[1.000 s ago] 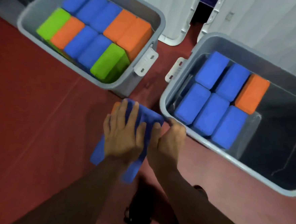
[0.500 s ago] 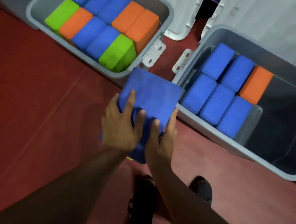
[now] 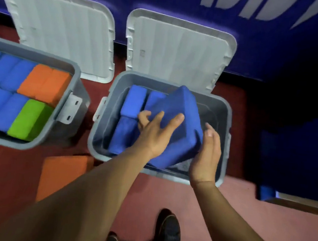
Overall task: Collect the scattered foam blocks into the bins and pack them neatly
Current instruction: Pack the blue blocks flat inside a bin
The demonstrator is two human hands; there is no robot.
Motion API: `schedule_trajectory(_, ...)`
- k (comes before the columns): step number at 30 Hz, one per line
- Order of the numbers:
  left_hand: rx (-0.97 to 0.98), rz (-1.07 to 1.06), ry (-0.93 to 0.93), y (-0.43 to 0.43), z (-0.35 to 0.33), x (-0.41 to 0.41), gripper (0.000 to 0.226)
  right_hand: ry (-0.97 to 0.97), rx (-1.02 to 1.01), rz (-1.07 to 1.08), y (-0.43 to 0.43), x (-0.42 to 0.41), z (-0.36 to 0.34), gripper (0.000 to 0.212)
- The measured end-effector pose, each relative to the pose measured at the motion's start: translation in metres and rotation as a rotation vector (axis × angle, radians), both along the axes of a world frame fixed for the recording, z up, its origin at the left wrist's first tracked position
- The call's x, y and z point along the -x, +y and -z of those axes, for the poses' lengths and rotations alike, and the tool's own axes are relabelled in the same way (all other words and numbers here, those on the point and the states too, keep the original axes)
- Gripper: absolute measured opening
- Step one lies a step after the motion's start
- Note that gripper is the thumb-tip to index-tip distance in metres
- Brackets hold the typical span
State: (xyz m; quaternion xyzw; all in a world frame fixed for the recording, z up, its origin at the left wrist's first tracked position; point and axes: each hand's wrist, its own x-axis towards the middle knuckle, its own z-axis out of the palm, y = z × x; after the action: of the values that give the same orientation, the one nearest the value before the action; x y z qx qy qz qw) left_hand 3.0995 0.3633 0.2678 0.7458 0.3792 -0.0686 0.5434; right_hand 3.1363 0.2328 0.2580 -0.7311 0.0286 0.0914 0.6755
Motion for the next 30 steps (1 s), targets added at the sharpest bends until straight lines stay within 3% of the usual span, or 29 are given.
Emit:
schedule_trajectory(2,0.062,0.047,-0.044,-0.026,0.001,-0.027,0.133,-0.043,0.013,0.046,-0.015,-0.021,0.000,0.047)
schedule_trajectory(5,0.114,0.052,-0.086,-0.060,0.005,-0.055,0.110,-0.018,0.071,0.086,-0.031,-0.045,0.010,0.037)
schedule_trajectory(8,0.047,0.086,-0.089,-0.072,0.019,-0.071,0.098,0.039,0.153,-0.014,-0.034,-0.065,0.025,0.044)
schedule_trajectory(11,-0.089,0.144,0.018,-0.068,0.039,-0.085,0.066,0.160,0.222,-0.121,-0.033,-0.083,0.039,0.053)
schedule_trajectory(13,-0.133,0.128,0.034,-0.061,0.048,-0.094,0.057,0.223,0.263,-0.196,-0.029,-0.096,0.047,0.055)
schedule_trajectory(16,-0.199,0.160,0.040,-0.051,0.066,-0.113,0.056,0.296,0.290,-0.232,-0.015,-0.115,0.062,0.058)
schedule_trajectory(20,-0.543,0.281,0.134,-0.033,0.103,-0.138,0.080,0.368,0.291,-0.194,0.008,-0.136,0.092,0.057)
schedule_trajectory(22,-0.588,0.361,0.190,-0.019,0.123,-0.151,0.085,0.379,0.317,-0.175,0.019,-0.148,0.107,0.057)
schedule_trajectory(27,-0.707,0.501,0.276,0.006,0.169,-0.161,0.075,0.425,0.414,-0.223,0.042,-0.173,0.147,0.055)
schedule_trajectory(30,-0.839,0.469,0.212,0.011,0.192,-0.160,0.074,0.436,0.476,-0.226,0.050,-0.177,0.167,0.058)
